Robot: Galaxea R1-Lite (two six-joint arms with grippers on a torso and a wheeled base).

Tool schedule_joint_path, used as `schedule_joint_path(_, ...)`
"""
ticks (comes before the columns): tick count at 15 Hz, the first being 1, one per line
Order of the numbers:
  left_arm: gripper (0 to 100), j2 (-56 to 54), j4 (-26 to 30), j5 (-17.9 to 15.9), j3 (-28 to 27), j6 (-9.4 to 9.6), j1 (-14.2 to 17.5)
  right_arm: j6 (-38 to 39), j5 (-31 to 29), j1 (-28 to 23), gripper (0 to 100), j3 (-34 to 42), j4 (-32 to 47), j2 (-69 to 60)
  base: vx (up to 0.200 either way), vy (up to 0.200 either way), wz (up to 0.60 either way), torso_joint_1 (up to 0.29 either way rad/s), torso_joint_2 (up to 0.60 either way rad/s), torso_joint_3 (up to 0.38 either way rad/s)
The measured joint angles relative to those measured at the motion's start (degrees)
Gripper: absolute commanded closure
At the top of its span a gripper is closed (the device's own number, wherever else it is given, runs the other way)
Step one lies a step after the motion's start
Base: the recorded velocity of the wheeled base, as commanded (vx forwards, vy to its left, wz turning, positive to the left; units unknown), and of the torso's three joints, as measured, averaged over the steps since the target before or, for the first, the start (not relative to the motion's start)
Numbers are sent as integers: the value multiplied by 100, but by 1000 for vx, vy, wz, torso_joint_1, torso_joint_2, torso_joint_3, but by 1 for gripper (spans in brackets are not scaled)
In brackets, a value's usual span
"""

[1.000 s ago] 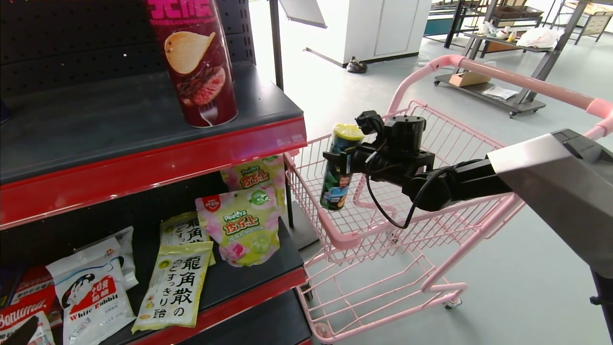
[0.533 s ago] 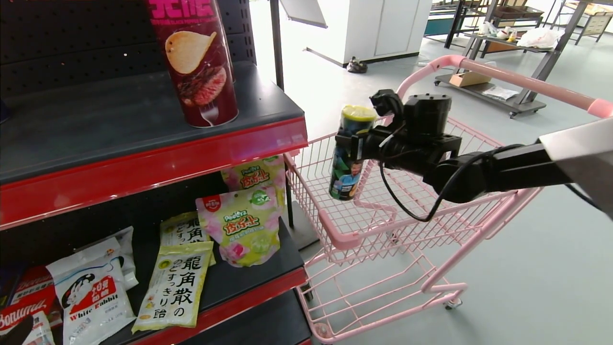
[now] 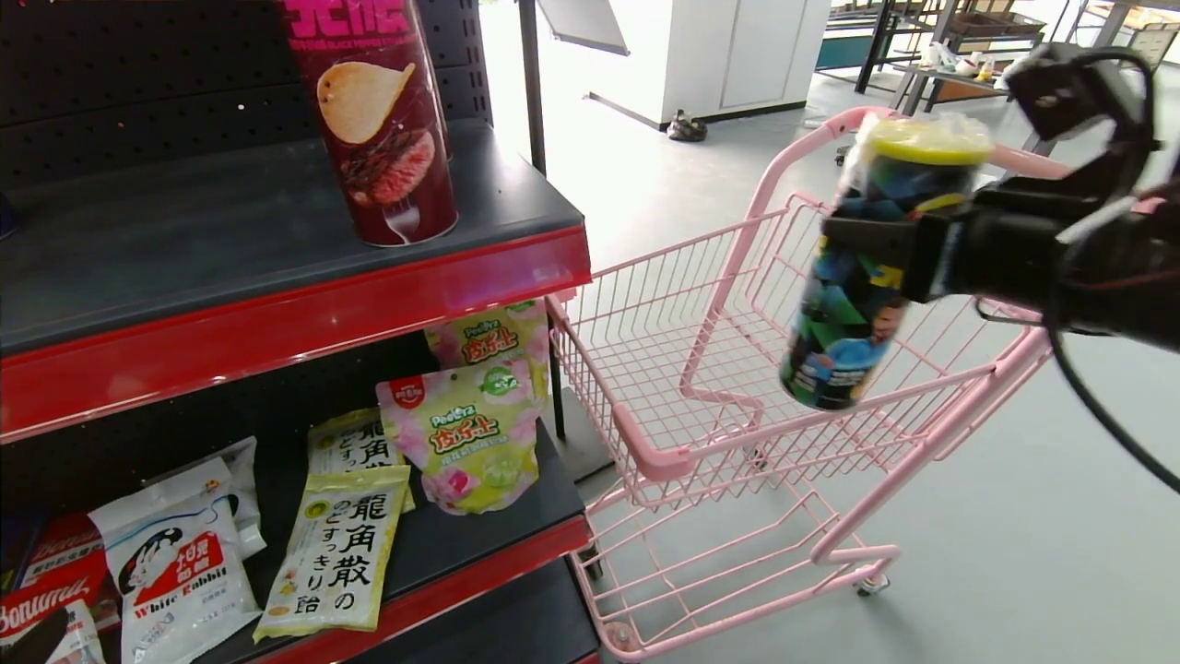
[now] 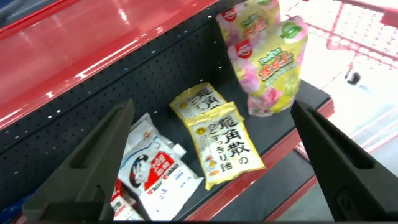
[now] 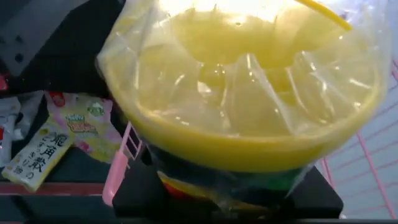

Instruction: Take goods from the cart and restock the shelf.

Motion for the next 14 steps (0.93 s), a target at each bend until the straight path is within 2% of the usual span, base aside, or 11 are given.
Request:
schedule_joint_path(3,0,-33,13,-66,-22,-4,-5,-299,-341,-67,100,883,1048,-1643,0,0,0,0,0,0)
schedule_joint_path(5,0,-41,13,-391,-37,-2,-10,-523,-458,-235,100,1460,1490,-2525,0,0,0,0,0,0)
schedule_joint_path(7,0,-71,11,-580,-46,0,-10,-674,-505,-496,100,1805,1626,-3084,0,0,0,0,0,0)
schedule_joint_path(10,0,-171,13,-503,-78,-2,0,-703,-506,-670,100,1958,1642,-3493,0,0,0,6,-38,-35)
schedule_joint_path(14,0,-247,13,-395,-138,-2,20,-833,-506,-708,100,2148,1640,-3732,0,0,0,66,-375,-306)
